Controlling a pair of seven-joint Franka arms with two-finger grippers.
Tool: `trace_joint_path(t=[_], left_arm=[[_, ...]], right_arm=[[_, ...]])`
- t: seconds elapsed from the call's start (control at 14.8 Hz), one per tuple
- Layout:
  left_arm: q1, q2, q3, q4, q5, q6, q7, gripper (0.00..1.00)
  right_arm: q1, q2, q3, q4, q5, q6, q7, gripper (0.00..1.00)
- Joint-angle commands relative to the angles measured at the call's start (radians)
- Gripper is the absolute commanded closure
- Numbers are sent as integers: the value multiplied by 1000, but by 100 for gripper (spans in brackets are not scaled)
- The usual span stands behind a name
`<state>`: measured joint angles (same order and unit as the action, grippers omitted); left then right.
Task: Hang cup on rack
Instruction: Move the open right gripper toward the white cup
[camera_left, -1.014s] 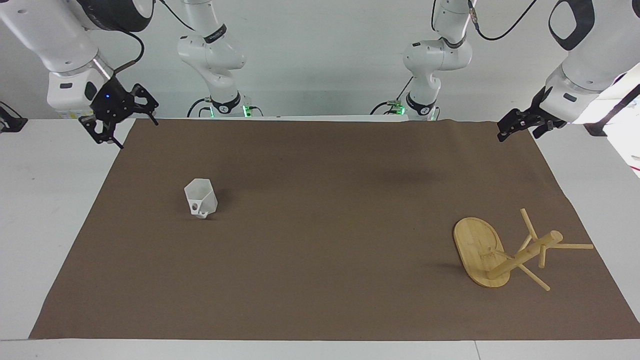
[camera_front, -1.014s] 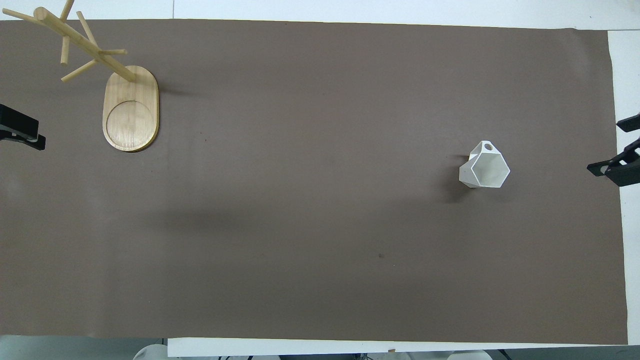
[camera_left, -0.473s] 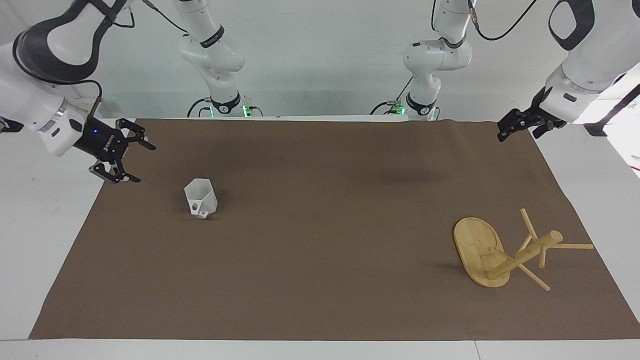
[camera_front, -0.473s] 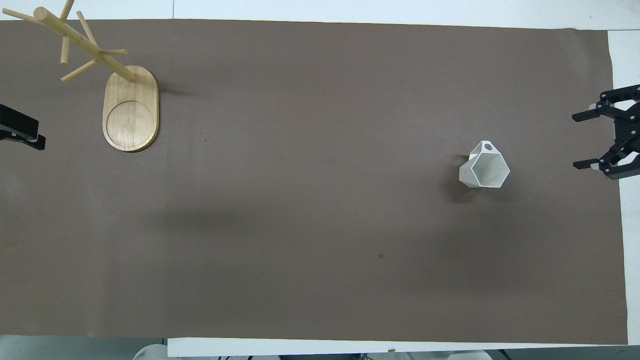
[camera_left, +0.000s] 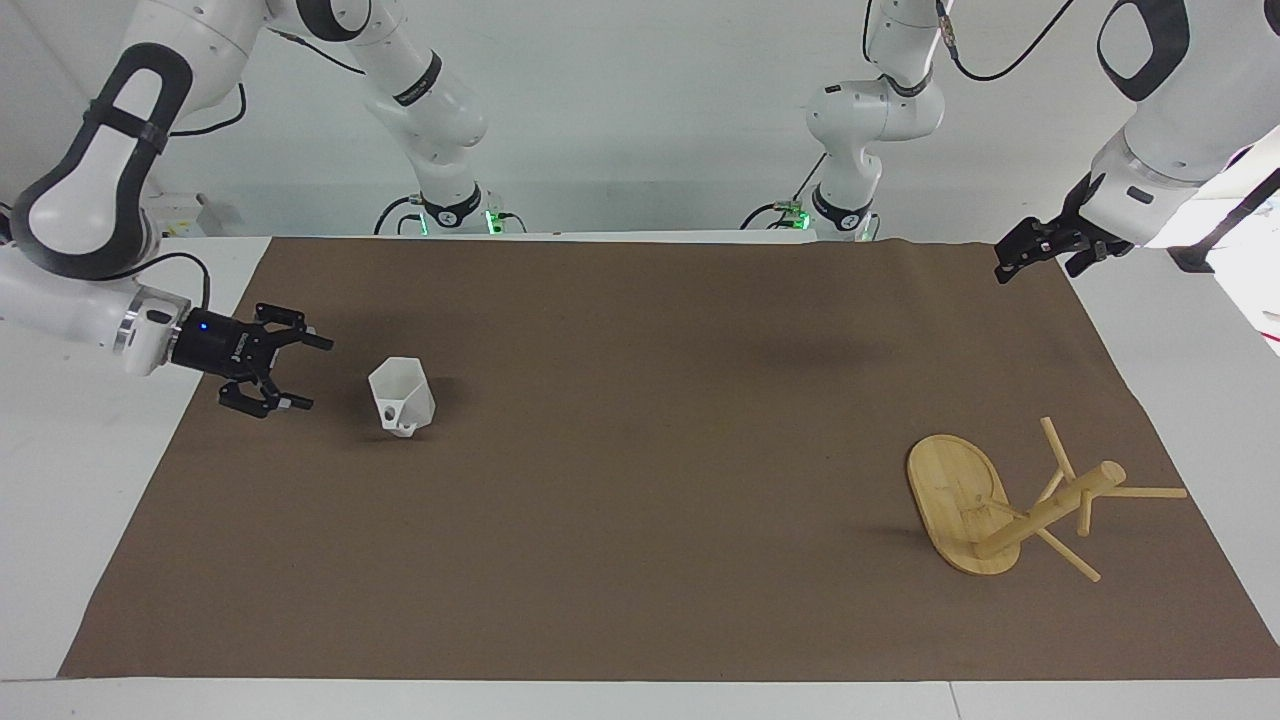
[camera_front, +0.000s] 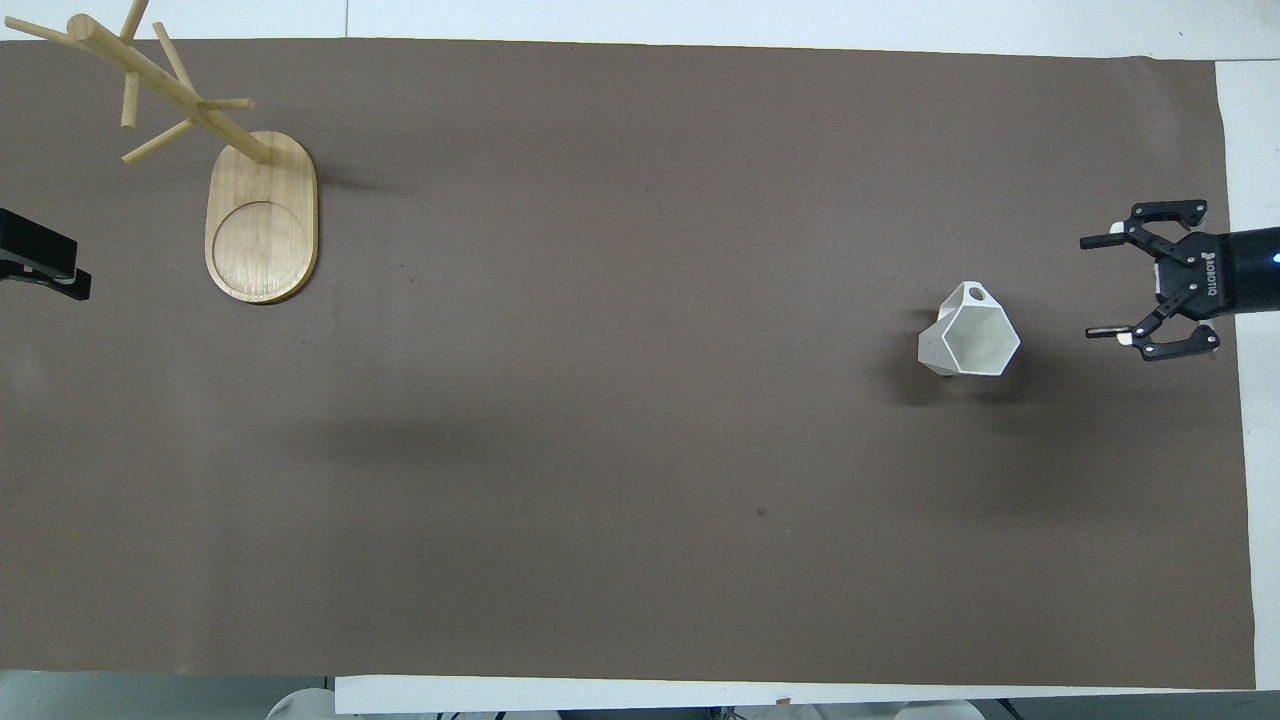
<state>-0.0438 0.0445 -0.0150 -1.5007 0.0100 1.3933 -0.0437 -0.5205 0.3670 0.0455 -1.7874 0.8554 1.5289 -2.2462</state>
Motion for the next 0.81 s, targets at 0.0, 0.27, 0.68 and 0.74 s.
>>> trace_joint_path(t=[0.0, 0.27, 0.68, 0.74], left_arm=[[15, -12, -11, -18, 18, 3, 13, 0], [15, -12, -11, -18, 18, 3, 13, 0], [15, -12, -11, -18, 18, 3, 13, 0], [15, -12, -11, -18, 18, 3, 13, 0]], right_arm=[[-62, 65, 11, -6, 56, -53, -143, 0], [-70, 124, 11, -33, 62, -70, -214, 0], [-61, 139, 10, -124, 111, -42, -326, 0], [-62, 147, 11, -130, 111, -30, -340, 0]])
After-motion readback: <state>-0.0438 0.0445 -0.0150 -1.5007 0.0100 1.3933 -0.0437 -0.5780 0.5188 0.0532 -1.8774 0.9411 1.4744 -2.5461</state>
